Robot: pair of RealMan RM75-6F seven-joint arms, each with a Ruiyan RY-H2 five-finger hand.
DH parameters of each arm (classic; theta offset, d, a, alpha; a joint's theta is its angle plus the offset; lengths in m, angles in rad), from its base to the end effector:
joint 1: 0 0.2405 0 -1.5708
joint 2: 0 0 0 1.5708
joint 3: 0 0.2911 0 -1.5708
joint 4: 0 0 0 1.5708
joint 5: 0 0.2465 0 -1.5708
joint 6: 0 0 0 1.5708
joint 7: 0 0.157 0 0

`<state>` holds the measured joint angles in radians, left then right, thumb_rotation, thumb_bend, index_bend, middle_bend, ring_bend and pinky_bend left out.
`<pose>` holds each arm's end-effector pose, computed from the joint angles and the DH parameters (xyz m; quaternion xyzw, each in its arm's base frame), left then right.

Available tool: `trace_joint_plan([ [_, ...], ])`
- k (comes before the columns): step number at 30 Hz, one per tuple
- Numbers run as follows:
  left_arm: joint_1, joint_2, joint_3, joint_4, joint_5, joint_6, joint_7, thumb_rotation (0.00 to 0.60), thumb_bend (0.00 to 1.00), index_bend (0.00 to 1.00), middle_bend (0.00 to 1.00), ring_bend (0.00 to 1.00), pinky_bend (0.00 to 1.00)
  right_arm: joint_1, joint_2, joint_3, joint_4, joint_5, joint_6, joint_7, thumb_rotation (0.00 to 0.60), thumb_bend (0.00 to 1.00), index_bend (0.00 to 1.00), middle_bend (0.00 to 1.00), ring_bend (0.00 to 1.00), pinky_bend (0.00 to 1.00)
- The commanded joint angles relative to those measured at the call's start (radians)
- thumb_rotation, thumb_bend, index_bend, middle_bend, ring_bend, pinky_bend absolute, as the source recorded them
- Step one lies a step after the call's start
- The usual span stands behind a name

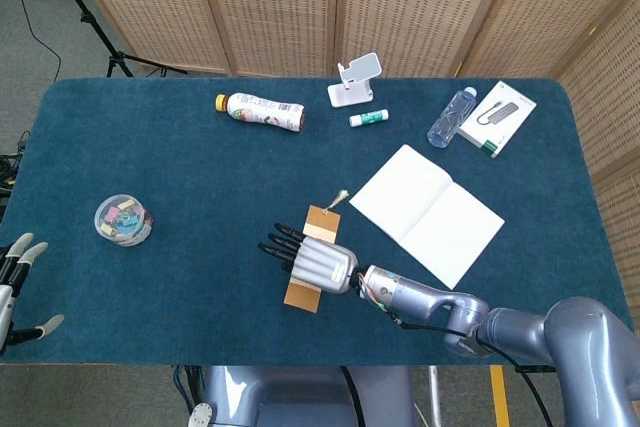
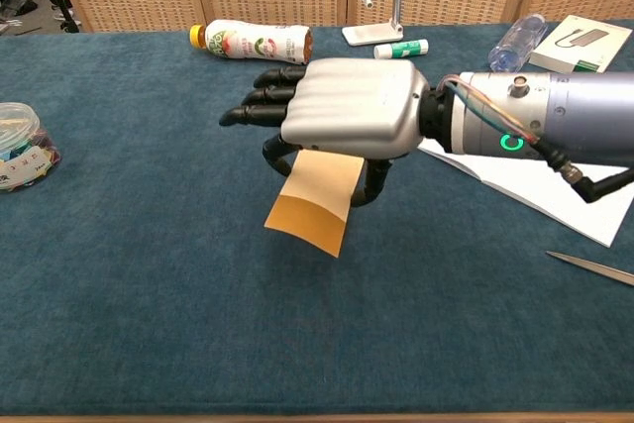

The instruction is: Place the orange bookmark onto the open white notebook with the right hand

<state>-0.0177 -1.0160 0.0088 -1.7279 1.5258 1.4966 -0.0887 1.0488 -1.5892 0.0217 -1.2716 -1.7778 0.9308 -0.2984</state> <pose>-0.3518 0.1604 0.1574 -0.5751 -0.4455 -0.3885 0.5655 -0.0667 -0.3775 -0.0962 0.8935 0.0535 0.3703 0.2485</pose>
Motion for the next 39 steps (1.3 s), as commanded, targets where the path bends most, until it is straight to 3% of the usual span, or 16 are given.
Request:
trace_joint_plan([
  [1,0.002,0.001,0.002,0.001,0.003,0.003,-0.004,0.6,0.0,0.0,0.0,0.0,0.0,0.003,0.03,0.036,-0.026,0.022,0.008,-0.041,0.6,0.18,0.62,0.0,0.0,0.0],
  [6,0.001,0.004,0.003,0.002,0.004,0.0,-0.009,0.6,0.0,0.0,0.0,0.0,0.0,0.009,0.1,0.096,-0.042,0.065,0.0,-0.123,0.6,0.18,0.63,0.0,0.0,0.0],
  [13,-0.001,0.004,0.005,0.001,0.004,-0.005,-0.007,0.6,0.0,0.0,0.0,0.0,0.0,-0.021,0.2,0.188,0.004,0.237,-0.044,-0.203,0.6,0.21,0.65,0.0,0.0,0.0],
  [18,-0.003,0.001,0.005,-0.002,0.001,-0.01,0.006,0.6,0.0,0.0,0.0,0.0,0.0,-0.055,0.248,0.201,0.059,0.312,-0.052,-0.212,0.6,0.21,0.65,0.0,0.0,0.0],
  [23,-0.007,-0.004,0.007,-0.007,0.001,-0.019,0.026,0.6,0.0,0.0,0.0,0.0,0.0,-0.093,0.265,0.163,0.12,0.332,-0.069,-0.185,0.6,0.26,0.65,0.0,0.0,0.0],
  [34,-0.017,-0.013,0.007,-0.013,-0.009,-0.038,0.06,0.6,0.0,0.0,0.0,0.0,0.0,-0.147,0.202,-0.014,0.247,0.188,-0.073,-0.047,0.6,0.26,0.65,0.0,0.0,0.0],
  [39,-0.018,-0.015,0.008,-0.014,-0.011,-0.041,0.067,0.6,0.0,0.0,0.0,0.0,0.0,-0.152,0.172,-0.054,0.308,0.141,-0.065,-0.02,0.6,0.26,0.65,0.0,0.0,0.0],
])
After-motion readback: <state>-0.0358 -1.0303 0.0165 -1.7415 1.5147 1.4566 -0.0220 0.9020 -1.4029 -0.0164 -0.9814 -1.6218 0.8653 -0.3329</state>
